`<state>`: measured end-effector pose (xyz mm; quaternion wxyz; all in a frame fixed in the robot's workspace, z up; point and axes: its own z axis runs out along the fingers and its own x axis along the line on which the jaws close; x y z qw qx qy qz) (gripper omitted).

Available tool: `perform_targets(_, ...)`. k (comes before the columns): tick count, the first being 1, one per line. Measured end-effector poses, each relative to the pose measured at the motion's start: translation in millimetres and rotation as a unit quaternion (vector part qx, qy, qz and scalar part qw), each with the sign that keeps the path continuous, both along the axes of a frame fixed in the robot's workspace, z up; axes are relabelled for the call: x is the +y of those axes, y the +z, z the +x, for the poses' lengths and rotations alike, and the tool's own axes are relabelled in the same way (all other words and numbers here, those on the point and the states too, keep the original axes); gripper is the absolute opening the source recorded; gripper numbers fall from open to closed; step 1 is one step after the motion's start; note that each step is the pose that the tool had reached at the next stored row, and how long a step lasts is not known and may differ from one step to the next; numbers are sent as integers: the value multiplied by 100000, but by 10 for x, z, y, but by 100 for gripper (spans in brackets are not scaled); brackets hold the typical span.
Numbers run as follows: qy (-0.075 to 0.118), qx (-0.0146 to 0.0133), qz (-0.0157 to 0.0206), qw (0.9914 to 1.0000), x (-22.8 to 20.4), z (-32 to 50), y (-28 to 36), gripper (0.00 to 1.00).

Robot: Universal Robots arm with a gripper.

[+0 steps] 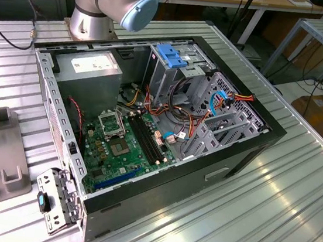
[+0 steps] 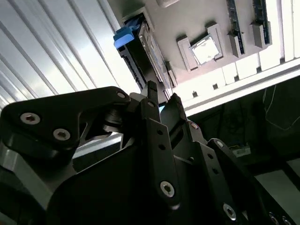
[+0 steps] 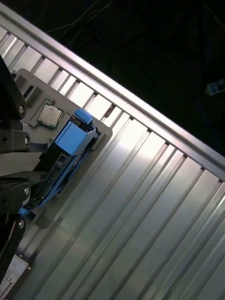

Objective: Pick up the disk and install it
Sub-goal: 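Pick up the disk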

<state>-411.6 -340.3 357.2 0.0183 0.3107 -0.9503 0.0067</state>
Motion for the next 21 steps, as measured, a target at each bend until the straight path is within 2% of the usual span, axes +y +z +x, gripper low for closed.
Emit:
perform_targets(1,1732,2,0,99985,0,0,0,31)
perform_targets(2,3694,2,-2,99932,0,0,-2,31)
perform_targets(3,5436,8,-3,99852,0,0,-2,31)
perform_targets(5,7558,0,0,99714,0,0,-5,31)
perform_targets(8,12518,0,0,99213,0,0,-10,31)
perform_targets(9,13382,0,0,99101,0,0,-10,31)
perform_targets(10,14976,1,0,98872,0,0,-12,31)
perform_targets(12,18065,0,1,98355,1,0,-15,31)
perform_targets(14,19908,2,0,97998,1,0,-18,31)
perform_targets(15,21161,-3,1,97736,1,0,-20,31)
perform_targets(16,22115,-3,2,97524,1,0,-22,31)
perform_targets(17,23763,0,0,97135,1,0,-24,31)
perform_targets(18,24921,-3,-1,96845,1,0,-27,31)
perform_targets(19,25768,-3,1,96623,1,0,-29,31)
perform_targets(20,26974,-3,0,96293,1,0,-31,31)
perform_targets(21,27892,-2,0,96031,1,0,-34,31)
